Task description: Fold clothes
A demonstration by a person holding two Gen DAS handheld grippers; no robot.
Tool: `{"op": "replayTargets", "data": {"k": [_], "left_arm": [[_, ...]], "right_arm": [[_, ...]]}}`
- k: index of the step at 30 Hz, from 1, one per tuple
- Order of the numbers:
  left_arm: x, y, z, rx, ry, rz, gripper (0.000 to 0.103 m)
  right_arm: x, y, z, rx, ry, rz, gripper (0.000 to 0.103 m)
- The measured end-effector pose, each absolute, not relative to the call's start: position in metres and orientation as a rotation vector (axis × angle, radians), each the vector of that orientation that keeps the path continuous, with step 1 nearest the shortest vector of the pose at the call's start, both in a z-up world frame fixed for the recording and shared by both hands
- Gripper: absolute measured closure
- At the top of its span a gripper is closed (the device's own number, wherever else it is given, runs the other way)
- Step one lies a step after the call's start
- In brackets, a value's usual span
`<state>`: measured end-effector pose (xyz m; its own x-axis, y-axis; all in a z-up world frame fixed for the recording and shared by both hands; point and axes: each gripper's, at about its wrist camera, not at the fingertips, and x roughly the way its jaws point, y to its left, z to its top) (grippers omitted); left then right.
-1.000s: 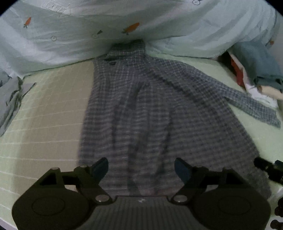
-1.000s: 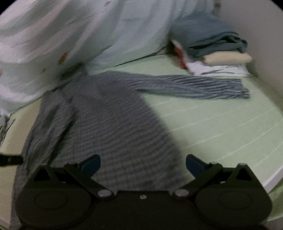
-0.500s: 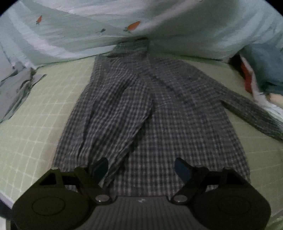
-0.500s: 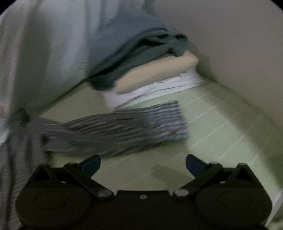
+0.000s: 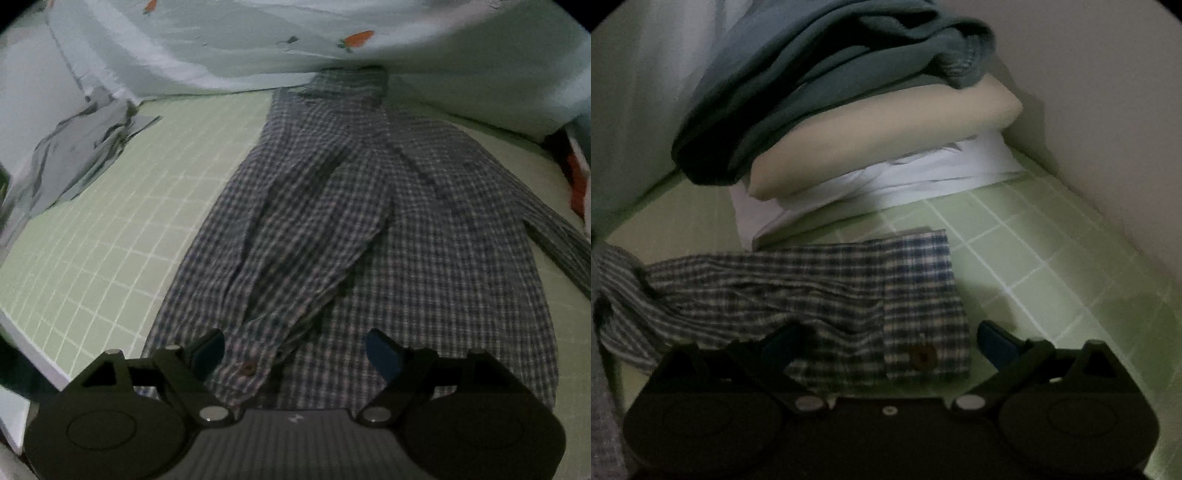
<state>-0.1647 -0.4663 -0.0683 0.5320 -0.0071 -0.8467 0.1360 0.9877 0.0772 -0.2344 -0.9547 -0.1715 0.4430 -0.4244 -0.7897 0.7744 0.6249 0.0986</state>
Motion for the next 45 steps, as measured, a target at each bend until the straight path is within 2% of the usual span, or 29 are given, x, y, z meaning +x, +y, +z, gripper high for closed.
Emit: {"op": "replayTargets", "data": {"k": [1, 2, 3, 4, 5, 8, 16, 24, 27, 28, 29, 30, 32, 34, 40, 45], "left_arm": [[-0.165, -0.464, -0.068, 0.138, 1.009, -0.081, 0.019], [-0.165, -0.462, -0.068, 0.138, 1.010, -0.074, 0.019], [-0.166, -0.459, -0.069, 0.139, 1.012, -0.066, 0.019], [-0.167, -0.457, -0.069, 0.139, 1.013, -0.058, 0.019], [-0.167, -0.454, -0.069, 0.137, 1.015, -0.052, 0.019], [-0.168, -0.443, -0.071, 0.124, 1.029, -0.039, 0.019], [-0.140, -0.405, -0.079, 0.101, 1.056, -0.068, 0.019], [-0.090, -0.370, -0.075, 0.105, 1.023, -0.174, 0.019], [-0.071, -0.363, -0.072, 0.086, 1.016, -0.194, 0.019], [-0.065, -0.362, -0.072, 0.081, 1.014, -0.202, 0.019], [-0.060, -0.362, -0.070, 0.080, 1.010, -0.211, 0.019], [-0.056, -0.363, -0.069, 0.080, 1.006, -0.221, 0.019], [-0.054, -0.370, -0.066, 0.084, 0.995, -0.249, 0.019], [-0.054, -0.379, -0.063, 0.090, 0.984, -0.279, 0.019], [-0.071, -0.416, -0.067, 0.107, 0.978, -0.363, 0.019], [-0.095, -0.464, -0.075, 0.125, 0.977, -0.433, 0.019]], "right_arm": [[-0.234, -0.953, -0.171, 0.471, 0.813, -0.782, 0.010], [-0.233, -0.951, -0.170, 0.451, 0.817, -0.783, 0.021], [-0.231, -0.949, -0.169, 0.425, 0.827, -0.788, 0.024], [-0.231, -0.947, -0.167, 0.399, 0.837, -0.786, 0.035], [-0.231, -0.947, -0.166, 0.394, 0.832, -0.774, 0.051], [-0.233, -0.942, -0.161, 0.407, 0.795, -0.757, 0.075], [-0.220, -0.879, -0.112, 0.235, 0.649, -0.711, 0.078], [-0.185, -0.757, -0.082, 0.165, 0.609, -0.463, 0.077], [-0.176, -0.716, -0.085, 0.178, 0.634, -0.382, 0.076], [-0.178, -0.709, -0.088, 0.190, 0.645, -0.376, 0.072], [-0.179, -0.701, -0.090, 0.203, 0.655, -0.369, 0.059], [-0.181, -0.694, -0.092, 0.215, 0.666, -0.363, 0.051], [-0.183, -0.680, -0.097, 0.239, 0.687, -0.349, 0.020], [-0.186, -0.665, -0.102, 0.264, 0.707, -0.336, 0.011], [-0.217, -0.682, -0.101, 0.339, 0.689, -0.443, 0.001], [-0.251, -0.722, -0.110, 0.348, 0.708, -0.520, 0.000]]}}
